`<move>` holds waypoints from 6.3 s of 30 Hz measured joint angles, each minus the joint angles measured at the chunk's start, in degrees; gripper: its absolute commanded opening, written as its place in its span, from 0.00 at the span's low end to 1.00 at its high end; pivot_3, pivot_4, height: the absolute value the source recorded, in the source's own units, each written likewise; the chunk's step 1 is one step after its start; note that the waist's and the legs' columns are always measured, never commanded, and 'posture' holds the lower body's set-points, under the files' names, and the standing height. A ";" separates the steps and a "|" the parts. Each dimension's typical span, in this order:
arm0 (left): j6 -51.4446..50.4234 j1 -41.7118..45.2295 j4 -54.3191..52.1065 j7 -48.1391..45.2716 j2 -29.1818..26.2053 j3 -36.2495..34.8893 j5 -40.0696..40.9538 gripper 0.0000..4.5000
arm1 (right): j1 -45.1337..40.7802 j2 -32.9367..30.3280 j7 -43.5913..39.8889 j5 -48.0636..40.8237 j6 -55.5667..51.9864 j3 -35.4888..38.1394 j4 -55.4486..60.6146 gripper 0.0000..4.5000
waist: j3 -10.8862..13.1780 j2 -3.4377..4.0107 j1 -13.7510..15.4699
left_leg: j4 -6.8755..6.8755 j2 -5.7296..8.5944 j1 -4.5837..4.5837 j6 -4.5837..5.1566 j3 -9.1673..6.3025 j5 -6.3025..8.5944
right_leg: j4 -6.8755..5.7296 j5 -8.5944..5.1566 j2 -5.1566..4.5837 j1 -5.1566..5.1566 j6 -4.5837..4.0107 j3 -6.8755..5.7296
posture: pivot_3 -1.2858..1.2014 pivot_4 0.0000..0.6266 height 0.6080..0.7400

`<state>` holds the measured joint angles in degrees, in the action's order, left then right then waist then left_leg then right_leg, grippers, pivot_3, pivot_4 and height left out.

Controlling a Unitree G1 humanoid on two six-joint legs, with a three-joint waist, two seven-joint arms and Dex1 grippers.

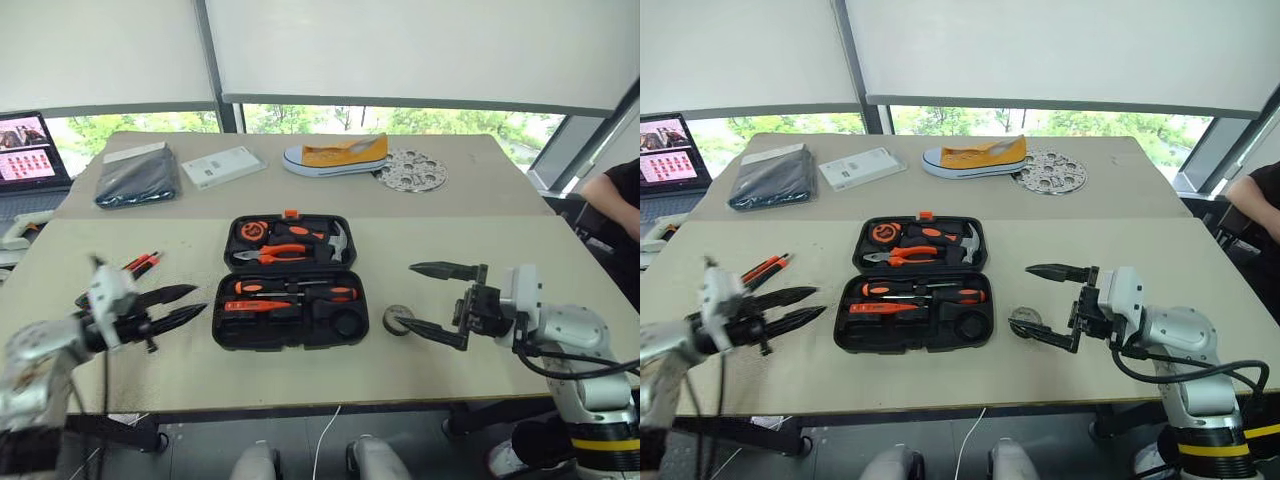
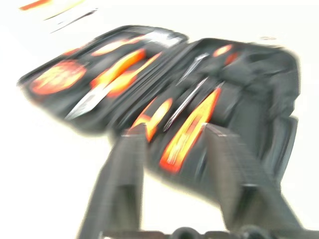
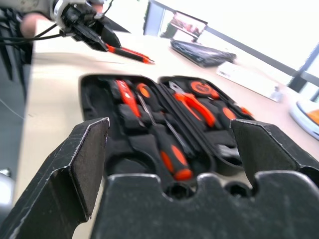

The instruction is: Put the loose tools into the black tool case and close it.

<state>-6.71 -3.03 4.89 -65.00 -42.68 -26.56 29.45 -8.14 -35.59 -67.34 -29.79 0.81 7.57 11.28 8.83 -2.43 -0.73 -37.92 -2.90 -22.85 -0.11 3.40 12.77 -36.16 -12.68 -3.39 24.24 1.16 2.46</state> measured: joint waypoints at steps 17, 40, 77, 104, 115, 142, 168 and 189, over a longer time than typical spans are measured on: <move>-6.33 -14.58 5.93 19.39 1.39 -20.35 2.14 0.99 | 1.94 7.81 6.14 -0.20 3.54 -2.78 4.09 1.00 | -0.12 -0.22 1.58 | 0.04 -0.15 0.19 -0.54 0.10 0.29 | 0.04 -0.37 -0.16 0.09 -0.15 -0.29 | 0.52 0.24 1.00; -17.15 47.25 54.38 18.87 -10.61 21.00 -20.83 0.99 | 0.76 6.36 8.88 2.53 4.23 -3.19 3.07 1.00 | -0.18 -0.39 0.06 | 0.08 -0.01 -0.33 -0.12 0.03 0.03 | -0.03 -0.09 0.09 0.21 -0.10 -0.19 | 0.52 0.24 1.00; -15.63 28.57 -11.61 -11.39 -6.34 40.05 -18.44 0.37 | 6.01 -11.40 -3.06 -2.71 -1.33 2.64 2.92 1.00 | -0.07 -0.38 -0.13 | -0.02 0.01 -0.09 -0.06 -0.03 -0.01 | -0.12 -0.35 0.18 0.02 0.37 0.07 | 0.52 0.24 1.00; -19.65 34.56 -11.62 -8.02 -3.86 45.38 -25.21 0.80 | 4.71 -9.57 1.70 -3.07 -4.48 2.72 6.86 1.00 | -0.11 -0.28 0.86 | -0.07 0.07 -0.03 -0.02 -0.02 -0.04 | -0.14 -0.34 0.11 -0.08 0.44 0.07 | 0.52 0.24 1.00; -16.71 32.50 -8.18 -9.94 3.39 34.55 -10.94 0.84 | 3.90 -9.02 2.28 -3.03 -5.30 2.32 6.92 1.00 | -0.11 -0.25 0.92 | -0.09 0.08 -0.28 -0.01 -0.06 -0.03 | -0.02 -0.28 0.10 0.04 0.36 0.02 | 0.52 0.24 1.00; -17.32 22.52 -7.96 -1.71 4.34 38.75 -15.81 0.01 | 5.34 -6.70 3.77 -2.47 -5.73 2.08 6.71 1.00 | -0.70 0.58 1.60 | -0.09 0.13 0.64 -0.02 -0.03 -0.03 | 0.01 -0.55 0.03 -0.87 0.18 0.07 | 0.52 0.24 1.00; -11.15 23.83 0.29 -2.44 8.30 34.91 -12.03 0.13 | 9.61 -5.42 4.90 -2.37 -5.71 3.68 6.21 1.00 | -0.67 0.54 1.40 | -0.08 0.13 -0.05 -0.01 -0.05 -0.03 | 0.02 -0.38 0.06 -0.17 0.48 0.09 | 0.52 0.24 1.00; 4.29 1.02 -8.71 -15.98 5.70 13.53 5.37 0.99 | 29.13 -4.46 5.77 5.41 7.15 16.99 -4.12 1.00 | -0.53 0.43 0.21 | -0.01 0.04 0.06 0.07 0.03 0.08 | 0.05 -0.48 -0.05 -0.07 0.11 0.14 | 0.52 0.24 1.00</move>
<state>-2.42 -2.01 -3.81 -80.98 -36.97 -13.03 34.82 20.99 -40.05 -61.58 -24.38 7.96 24.56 7.15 8.30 -2.01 -0.52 -37.93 -2.86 -22.78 -0.04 3.42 12.85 -36.11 -13.16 -3.44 24.17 1.27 2.61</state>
